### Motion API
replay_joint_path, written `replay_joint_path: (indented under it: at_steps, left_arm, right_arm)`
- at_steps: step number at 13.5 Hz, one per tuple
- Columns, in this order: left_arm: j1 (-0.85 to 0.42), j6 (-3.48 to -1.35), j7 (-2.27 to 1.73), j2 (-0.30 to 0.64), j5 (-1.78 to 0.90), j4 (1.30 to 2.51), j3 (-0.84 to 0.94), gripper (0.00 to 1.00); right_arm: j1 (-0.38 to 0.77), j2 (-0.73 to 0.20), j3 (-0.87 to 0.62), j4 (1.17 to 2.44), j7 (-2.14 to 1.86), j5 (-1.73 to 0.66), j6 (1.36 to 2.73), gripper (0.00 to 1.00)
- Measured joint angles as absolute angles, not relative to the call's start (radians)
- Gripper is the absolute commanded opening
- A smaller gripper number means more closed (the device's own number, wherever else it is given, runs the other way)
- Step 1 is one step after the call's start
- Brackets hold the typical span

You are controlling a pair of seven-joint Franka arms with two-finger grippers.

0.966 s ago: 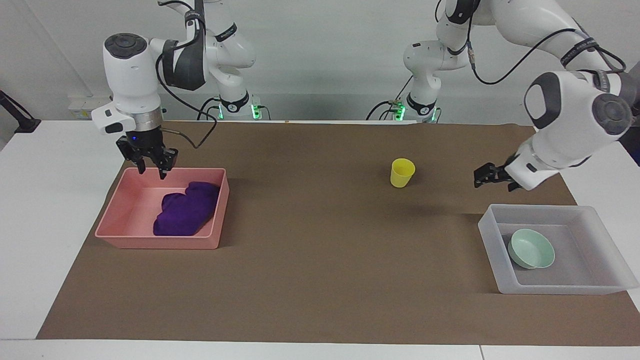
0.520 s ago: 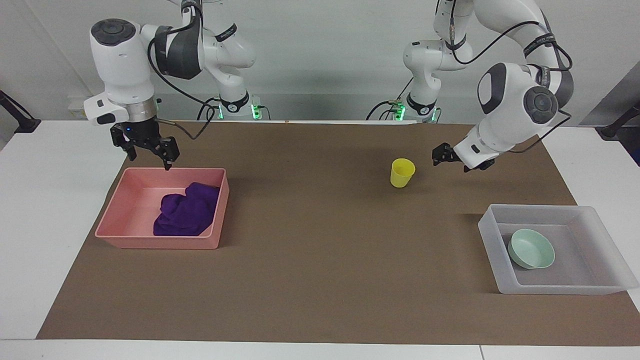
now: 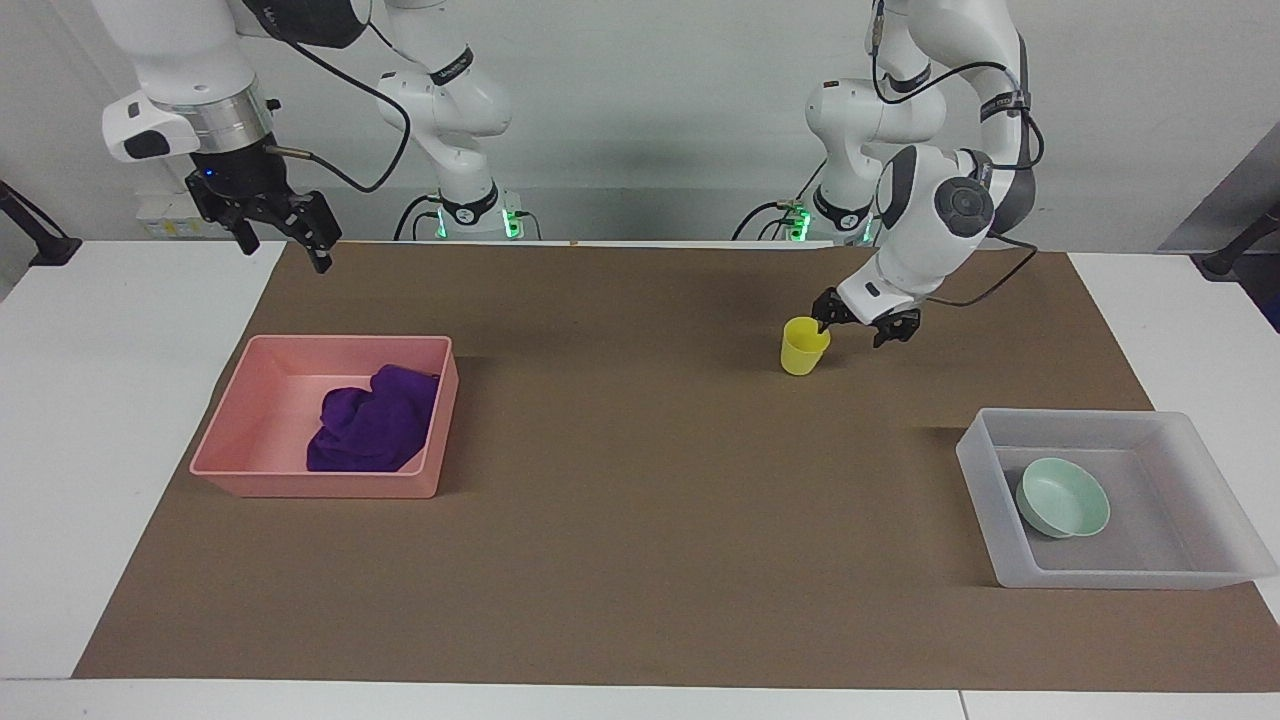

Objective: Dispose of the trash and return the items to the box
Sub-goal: 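Reach the left gripper to the yellow cup and grasp its rim, then lift the yellow cup with the left gripper and lower it into the bowl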

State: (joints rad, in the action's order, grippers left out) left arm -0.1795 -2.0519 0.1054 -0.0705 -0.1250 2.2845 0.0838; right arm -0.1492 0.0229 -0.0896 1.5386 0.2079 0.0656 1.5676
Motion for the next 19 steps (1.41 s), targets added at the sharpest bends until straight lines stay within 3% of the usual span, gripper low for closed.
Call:
replay_joint_path:
  at_steps: [2,3,4,5,6,15,19]
  left_arm:
    - [-0.194,-2.118,0.098,-0.069,-0.126,2.321,0.084,1.0]
    - [-0.198,-2.138,0.093,-0.068,-0.126,2.334,0.084,0.93]
    - [-0.2,-2.145,0.089,-0.068,-0.126,2.342,0.084,0.65]
    - [-0.201,-2.146,0.087,-0.068,-0.126,2.348,0.084,0.27]
    - [-0.202,-2.147,0.085,-0.067,-0.126,2.353,0.084,0.0]
    - [-0.231,-2.145,0.079,-0.051,-0.137,2.344,0.084,0.0]
    - [-0.212,-1.967,0.074,-0.061,-0.137,2.167,0.057,0.0]
  right_arm:
    - [-0.147,0.003,-0.092,1.521,0.208,0.066,1.567,1.0]
    - [-0.146,-0.002,-0.094,1.52,0.208,0.066,1.567,1.0]
    - [-0.146,-0.005,-0.095,1.52,0.208,0.066,1.567,1.0]
    - [-0.146,-0.006,-0.096,1.52,0.208,0.064,1.567,1.0]
    - [-0.146,-0.007,-0.096,1.52,0.208,0.062,1.567,1.0]
    - [-0.122,-0.006,-0.079,1.517,0.208,0.061,1.529,1.0]
    - [-0.057,-0.006,-0.004,1.518,0.207,0.061,1.507,1.0]
